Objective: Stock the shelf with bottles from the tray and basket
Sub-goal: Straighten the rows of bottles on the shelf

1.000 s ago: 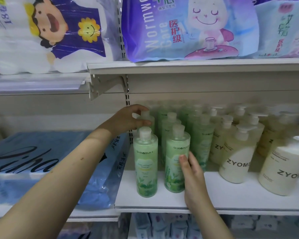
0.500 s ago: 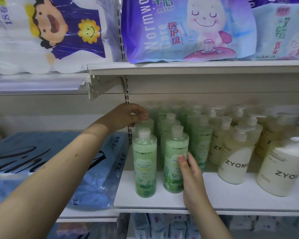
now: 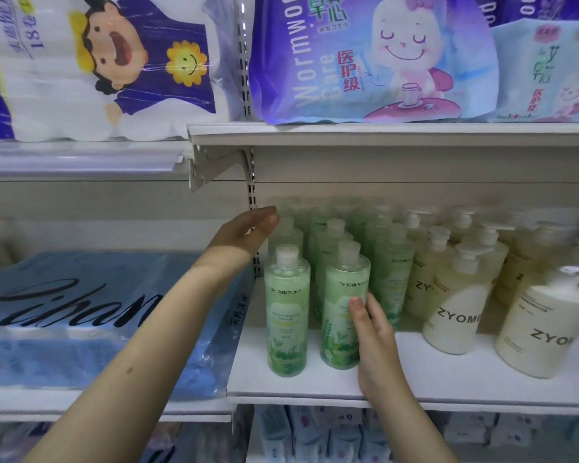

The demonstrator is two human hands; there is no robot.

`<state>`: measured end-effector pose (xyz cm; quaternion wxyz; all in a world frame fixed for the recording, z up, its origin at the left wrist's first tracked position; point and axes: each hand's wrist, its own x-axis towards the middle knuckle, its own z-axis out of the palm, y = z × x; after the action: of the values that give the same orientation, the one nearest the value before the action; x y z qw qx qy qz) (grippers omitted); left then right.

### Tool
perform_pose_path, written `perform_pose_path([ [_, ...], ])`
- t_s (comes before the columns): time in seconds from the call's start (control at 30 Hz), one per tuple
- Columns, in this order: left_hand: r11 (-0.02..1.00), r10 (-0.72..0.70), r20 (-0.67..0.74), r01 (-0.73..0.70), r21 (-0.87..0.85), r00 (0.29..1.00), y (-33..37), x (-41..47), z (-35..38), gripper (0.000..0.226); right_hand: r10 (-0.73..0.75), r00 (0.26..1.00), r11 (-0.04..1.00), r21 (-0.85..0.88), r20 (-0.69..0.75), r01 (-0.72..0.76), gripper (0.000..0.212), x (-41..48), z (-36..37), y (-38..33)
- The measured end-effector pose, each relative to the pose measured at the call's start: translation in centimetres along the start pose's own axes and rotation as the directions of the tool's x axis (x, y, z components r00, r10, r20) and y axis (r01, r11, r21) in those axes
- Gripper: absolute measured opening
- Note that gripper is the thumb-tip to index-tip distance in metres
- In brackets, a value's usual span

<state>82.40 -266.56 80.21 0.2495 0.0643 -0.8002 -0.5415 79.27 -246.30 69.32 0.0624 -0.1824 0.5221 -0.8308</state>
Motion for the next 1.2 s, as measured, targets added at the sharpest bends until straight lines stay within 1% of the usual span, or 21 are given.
perform_pose_path([
  [0.1,0.992,0.013,-0.07,-0.022,-0.122,0.997,0.2,-2.4,0.2,0.027,-0.007,1.0,1.0,0.0,-0.011,0.007,0.074,-0.1,0.3,-0.3],
  [0.17,0.987,0.045,-0.049,-0.052,-0.151,0.998,-0.2,-3.9,0.3,0.038,-0.005,1.0,1.0,-0.003,-0.018,0.005,0.071,-0.2,0.3,-0.3],
  [0.27,0.989,0.039,-0.02,-0.041,-0.144,0.999,-1.4,-5.9,1.0,0.066,-0.002,1.0,1.0,-0.015,-0.021,0.001,0.069,-0.2,0.3,-0.2],
  [0.3,0.991,0.024,-0.018,-0.027,-0.133,1.0,-1.8,-6.6,1.4,0.07,-0.003,1.0,1.0,-0.024,-0.015,0.002,0.067,-0.3,0.2,-0.2],
  [0.4,0.987,-0.004,0.024,0.008,-0.163,1.0,-3.7,-8.1,2.9,0.077,0.008,1.0,0.999,-0.047,0.009,-0.008,0.05,-0.3,0.0,0.0],
  [0.43,0.985,-0.008,0.038,0.014,-0.173,0.999,-4.3,-8.5,3.2,0.078,0.016,1.0,0.998,-0.056,0.019,-0.015,0.049,-0.3,-0.2,-0.1],
  [0.53,0.972,-0.047,0.055,0.058,-0.226,0.997,-6.1,-9.3,3.8,0.075,0.049,0.996,0.994,-0.103,0.072,-0.042,0.051,-0.1,-1.0,-0.4],
  [0.6,0.966,-0.064,0.079,0.082,-0.246,0.995,-7.2,-9.8,4.0,0.074,0.073,0.992,0.989,-0.136,0.107,-0.058,0.065,-0.2,-1.6,-0.6],
  [0.63,0.961,-0.078,0.092,0.1,-0.259,0.993,-7.6,-10.0,4.1,0.075,0.077,0.99,0.987,-0.148,0.119,-0.059,0.064,-0.3,-1.8,-0.5],
  [0.7,0.953,-0.106,0.115,0.134,-0.27,0.988,-8.5,-10.1,4.0,0.079,0.062,0.988,0.985,-0.169,0.143,-0.037,0.049,-0.4,-2.1,-0.2],
  [0.73,0.952,-0.115,0.12,0.144,-0.269,0.986,-8.8,-10.1,4.0,0.08,0.05,0.988,0.984,-0.177,0.145,-0.024,0.046,-0.4,-2.2,0.0],
  [0.83,0.955,-0.119,0.107,0.143,-0.259,0.987,-9.0,-10.1,4.2,0.081,0.041,0.989,0.983,-0.182,0.145,-0.015,0.047,-0.4,-2.2,0.3],
  [0.97,0.955,-0.106,0.083,0.124,-0.269,0.991,-9.1,-10.1,4.6,0.066,0.048,0.988,0.986,-0.165,0.146,-0.023,0.047,-0.3,-2.3,0.3],
  [1.1,0.95,-0.107,0.093,0.13,-0.285,0.99,-9.1,-9.9,4.7,0.064,0.04,0.987,0.983,-0.181,0.157,-0.011,0.054,-0.3,-2.6,0.6],
  [1.2,0.946,-0.107,0.102,0.132,-0.295,0.989,-9.1,-9.8,4.7,0.06,0.044,0.985,0.983,-0.181,0.165,-0.013,0.053,-0.3,-2.6,0.6],
])
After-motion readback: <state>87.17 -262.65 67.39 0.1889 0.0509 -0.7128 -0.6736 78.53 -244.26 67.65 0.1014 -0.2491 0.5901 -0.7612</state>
